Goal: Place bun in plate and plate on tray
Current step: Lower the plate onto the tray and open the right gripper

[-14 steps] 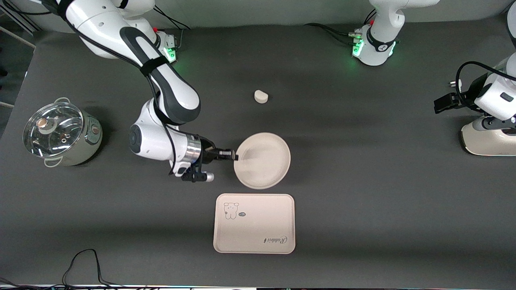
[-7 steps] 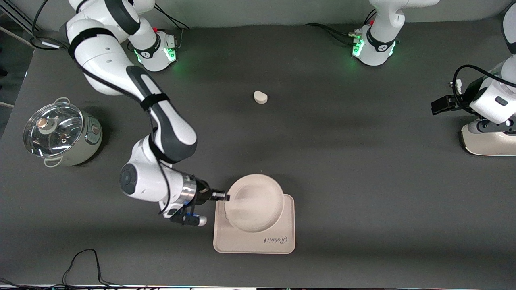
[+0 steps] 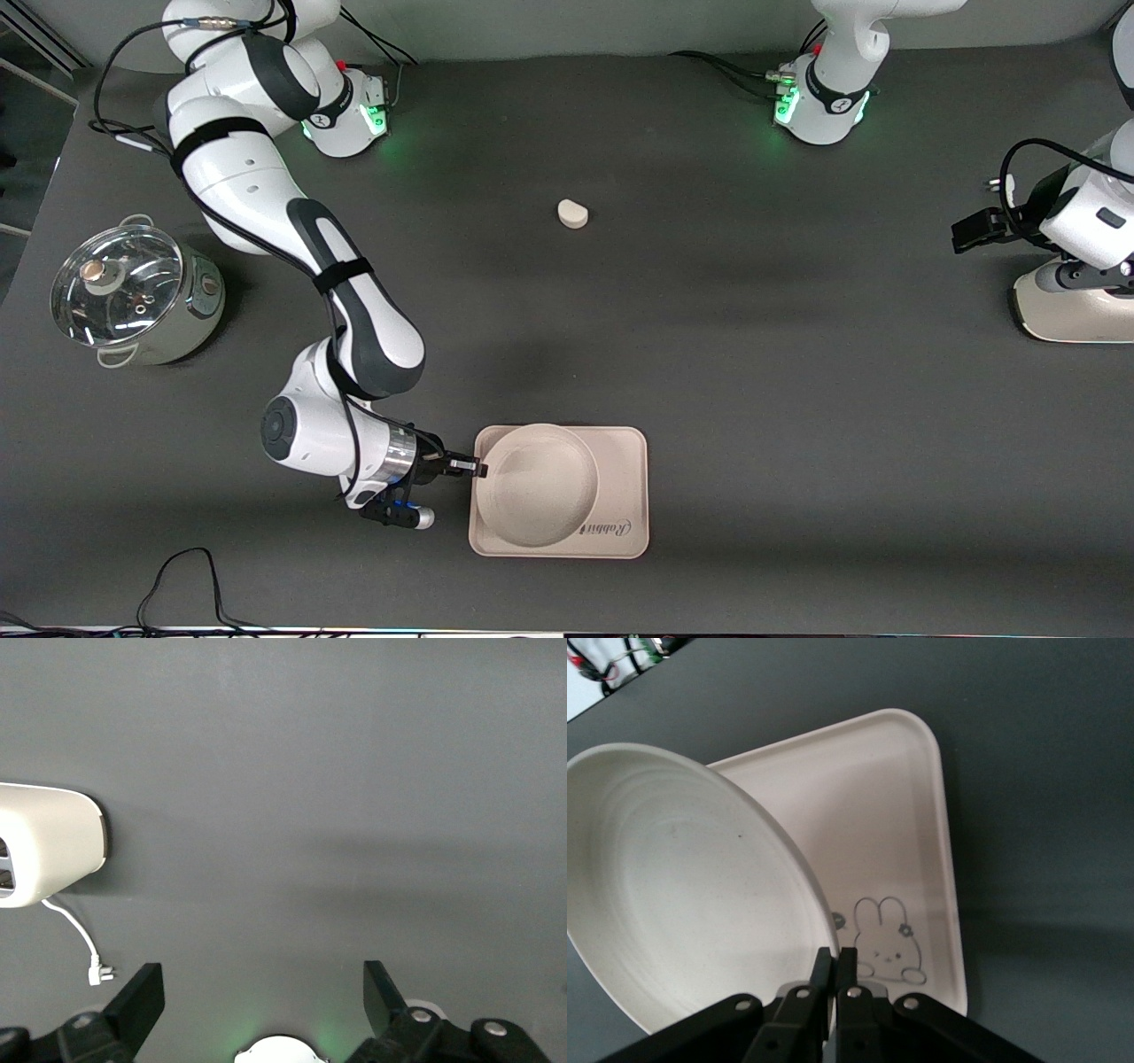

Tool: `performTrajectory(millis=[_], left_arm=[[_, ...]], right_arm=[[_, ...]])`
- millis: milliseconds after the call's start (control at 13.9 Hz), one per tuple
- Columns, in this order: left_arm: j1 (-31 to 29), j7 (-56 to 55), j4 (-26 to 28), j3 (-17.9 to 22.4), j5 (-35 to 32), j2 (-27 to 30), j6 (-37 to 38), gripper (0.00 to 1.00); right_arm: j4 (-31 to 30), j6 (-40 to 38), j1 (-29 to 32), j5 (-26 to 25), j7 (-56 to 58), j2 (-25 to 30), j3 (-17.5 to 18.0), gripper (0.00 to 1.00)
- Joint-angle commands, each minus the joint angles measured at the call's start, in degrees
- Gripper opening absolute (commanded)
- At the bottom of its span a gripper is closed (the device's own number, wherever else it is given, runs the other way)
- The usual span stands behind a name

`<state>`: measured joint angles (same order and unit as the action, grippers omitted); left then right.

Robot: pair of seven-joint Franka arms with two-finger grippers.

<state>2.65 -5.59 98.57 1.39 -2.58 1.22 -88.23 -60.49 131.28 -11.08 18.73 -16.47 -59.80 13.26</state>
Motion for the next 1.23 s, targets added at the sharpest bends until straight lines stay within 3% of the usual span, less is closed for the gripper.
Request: performTrajectory(millis=[0,1155], left_arm=[[0.34,0.84,-1.28,0.28,0.20,-0.69,1.49,1.00],[0.52,1.72,-1.54,0.10,0.12,-1.22,2.98,1.00]], right_arm=[[3.27,2.92,-1.40,-1.06,-0.05,-3.65,0.09,0.00],[2.92,3.28,-1.93,-1.15,-0.49,-3.92,0.09,0.00]])
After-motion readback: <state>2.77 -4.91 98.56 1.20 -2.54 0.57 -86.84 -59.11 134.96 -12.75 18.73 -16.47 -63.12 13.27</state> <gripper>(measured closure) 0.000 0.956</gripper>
